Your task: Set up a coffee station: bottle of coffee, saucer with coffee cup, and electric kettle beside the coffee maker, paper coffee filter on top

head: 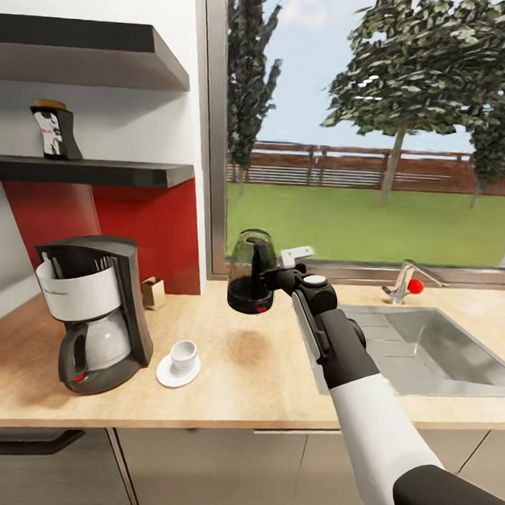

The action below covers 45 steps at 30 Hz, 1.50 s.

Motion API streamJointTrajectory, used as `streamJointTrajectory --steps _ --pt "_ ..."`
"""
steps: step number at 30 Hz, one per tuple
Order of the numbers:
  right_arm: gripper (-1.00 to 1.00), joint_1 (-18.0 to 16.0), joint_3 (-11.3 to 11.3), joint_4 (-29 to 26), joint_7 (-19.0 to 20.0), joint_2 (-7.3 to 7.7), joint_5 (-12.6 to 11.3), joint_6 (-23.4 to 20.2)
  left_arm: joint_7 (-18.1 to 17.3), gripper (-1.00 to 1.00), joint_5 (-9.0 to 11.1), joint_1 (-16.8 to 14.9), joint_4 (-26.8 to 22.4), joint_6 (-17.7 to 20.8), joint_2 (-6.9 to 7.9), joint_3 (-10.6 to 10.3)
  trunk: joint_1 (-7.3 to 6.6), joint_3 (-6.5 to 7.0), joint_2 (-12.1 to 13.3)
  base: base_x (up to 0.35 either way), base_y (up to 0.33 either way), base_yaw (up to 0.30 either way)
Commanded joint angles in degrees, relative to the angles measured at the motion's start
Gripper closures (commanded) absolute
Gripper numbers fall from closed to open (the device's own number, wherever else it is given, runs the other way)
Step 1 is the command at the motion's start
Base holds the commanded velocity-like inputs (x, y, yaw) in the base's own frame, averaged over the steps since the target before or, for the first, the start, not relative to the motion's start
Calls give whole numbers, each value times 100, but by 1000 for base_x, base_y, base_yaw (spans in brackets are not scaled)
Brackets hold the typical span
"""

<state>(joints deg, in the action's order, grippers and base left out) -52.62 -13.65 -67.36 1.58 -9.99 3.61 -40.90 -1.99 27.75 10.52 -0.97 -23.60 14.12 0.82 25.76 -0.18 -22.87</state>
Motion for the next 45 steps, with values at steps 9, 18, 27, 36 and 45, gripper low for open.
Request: streamJointTrajectory --steps 9,18,27,36,45 --pt "100 -2 -23 3 -298 -1 -21 149 -21 -100 29 5 -9 -4 3 6 2 -58 -5 0 0 224" --pt "100 -2 -24 3 -316 -1 -53 110 -23 -100 47 4 -8 -8 18 7 2 -114 -5 0 0 226" --pt "100 -2 34 -80 -334 -1 -44 124 -21 -100 48 7 -7 -7 23 6 2 -142 -5 0 0 114" --pt "100 -2 26 -148 -669 -1 -67 -22 -21 -100 41 7 -9 4 24 -8 2 -142 -5 0 0 3" --pt "100 -582 4 728 -1304 -1 -915 -170 -22 -100 29 6 -9 2 12 -12 2 -142 -5 0 0 0"
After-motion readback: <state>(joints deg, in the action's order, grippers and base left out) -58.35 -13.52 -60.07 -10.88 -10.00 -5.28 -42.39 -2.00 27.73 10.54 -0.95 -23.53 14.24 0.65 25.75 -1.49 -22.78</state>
